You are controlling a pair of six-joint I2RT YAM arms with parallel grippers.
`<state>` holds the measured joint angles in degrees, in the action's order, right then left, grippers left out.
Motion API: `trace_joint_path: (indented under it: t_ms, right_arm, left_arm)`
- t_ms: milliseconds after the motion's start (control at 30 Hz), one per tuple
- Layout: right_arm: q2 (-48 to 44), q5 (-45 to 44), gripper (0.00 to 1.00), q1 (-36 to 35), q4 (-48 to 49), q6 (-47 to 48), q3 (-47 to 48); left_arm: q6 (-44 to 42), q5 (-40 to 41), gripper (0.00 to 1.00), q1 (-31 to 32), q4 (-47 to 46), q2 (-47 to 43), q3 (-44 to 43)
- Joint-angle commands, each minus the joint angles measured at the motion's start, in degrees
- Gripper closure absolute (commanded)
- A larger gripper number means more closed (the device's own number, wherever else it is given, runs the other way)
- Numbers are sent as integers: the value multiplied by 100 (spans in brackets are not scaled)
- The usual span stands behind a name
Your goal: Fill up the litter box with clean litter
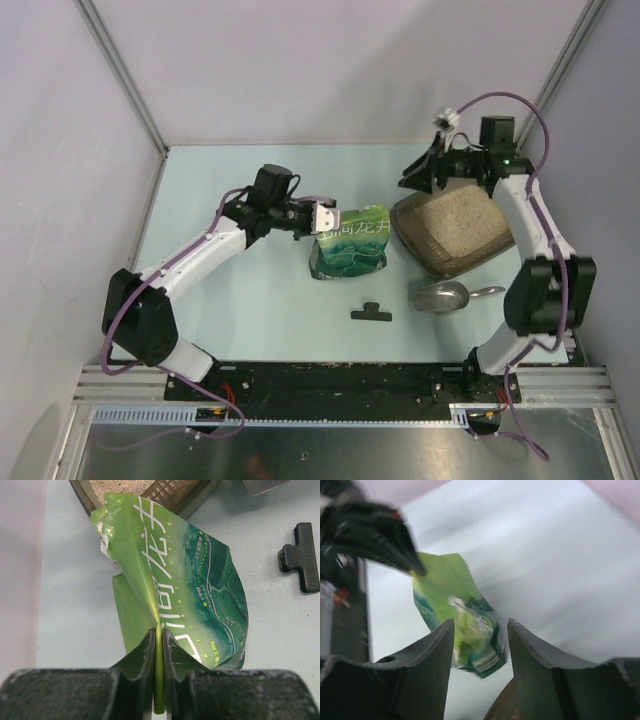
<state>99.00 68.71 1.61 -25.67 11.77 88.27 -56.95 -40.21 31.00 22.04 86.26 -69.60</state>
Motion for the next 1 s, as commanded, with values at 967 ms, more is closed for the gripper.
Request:
trace_joint_path:
  t_ms: [967]
  right_arm:
    - [-680,-1527,46,-1893,-1529,7428,-1040]
  left_arm:
    - [465,-312,87,-103,116,198,-370]
